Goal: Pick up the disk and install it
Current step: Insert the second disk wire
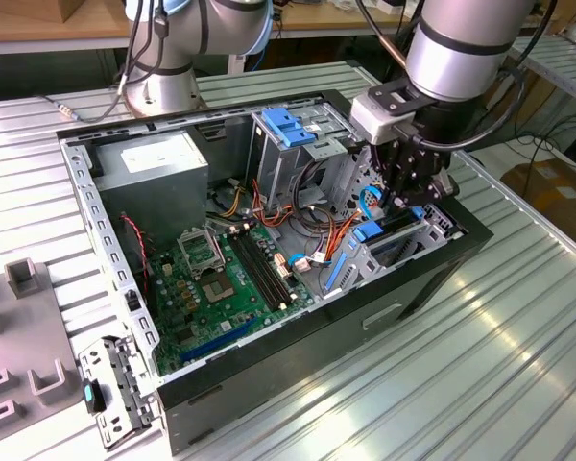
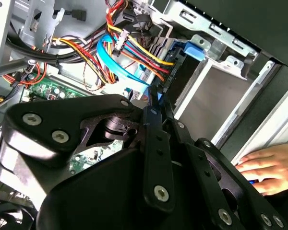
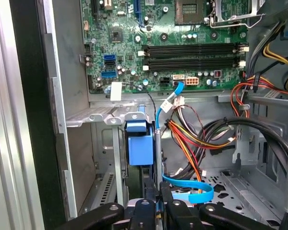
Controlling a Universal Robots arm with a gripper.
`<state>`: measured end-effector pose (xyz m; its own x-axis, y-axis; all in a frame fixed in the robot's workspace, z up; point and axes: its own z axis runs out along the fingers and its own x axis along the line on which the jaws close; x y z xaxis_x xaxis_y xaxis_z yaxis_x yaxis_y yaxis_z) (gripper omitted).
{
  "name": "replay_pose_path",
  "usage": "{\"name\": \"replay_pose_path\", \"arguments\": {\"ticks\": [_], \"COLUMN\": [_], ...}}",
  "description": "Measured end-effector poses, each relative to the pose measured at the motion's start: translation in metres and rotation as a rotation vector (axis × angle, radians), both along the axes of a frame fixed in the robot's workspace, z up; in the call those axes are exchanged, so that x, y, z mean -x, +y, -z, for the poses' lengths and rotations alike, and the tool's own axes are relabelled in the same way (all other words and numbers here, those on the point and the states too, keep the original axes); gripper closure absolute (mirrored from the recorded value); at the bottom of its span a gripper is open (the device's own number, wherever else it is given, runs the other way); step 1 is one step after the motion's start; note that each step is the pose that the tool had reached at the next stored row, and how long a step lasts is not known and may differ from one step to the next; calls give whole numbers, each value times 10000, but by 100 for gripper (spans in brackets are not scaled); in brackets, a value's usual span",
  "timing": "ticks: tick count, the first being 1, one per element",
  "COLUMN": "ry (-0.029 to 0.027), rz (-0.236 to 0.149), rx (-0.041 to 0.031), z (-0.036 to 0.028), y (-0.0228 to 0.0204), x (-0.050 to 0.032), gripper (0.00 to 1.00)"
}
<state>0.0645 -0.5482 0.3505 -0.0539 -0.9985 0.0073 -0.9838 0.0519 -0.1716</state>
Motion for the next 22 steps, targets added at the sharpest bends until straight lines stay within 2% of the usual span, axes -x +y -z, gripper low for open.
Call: {"name": "replay_pose_path", "arguments": {"ticks": [5,8,10,11,13,14,15,22], "ry": [-46,-96,-116,-124,-132,-135,-136,-135], "rz": [-1,-2,0,2,1,2,2,2], "rx": [-21,-74,-200,-301,-446,-497,-518,-547], "z": [8,21,24,26,29,31,32,37], "y": [-13,-42,-55,-62,-73,-79,-83,-114], "x": [13,17,19,19,19,19,19,19], "gripper": [84,84,84,84,84,84,84,84]}}
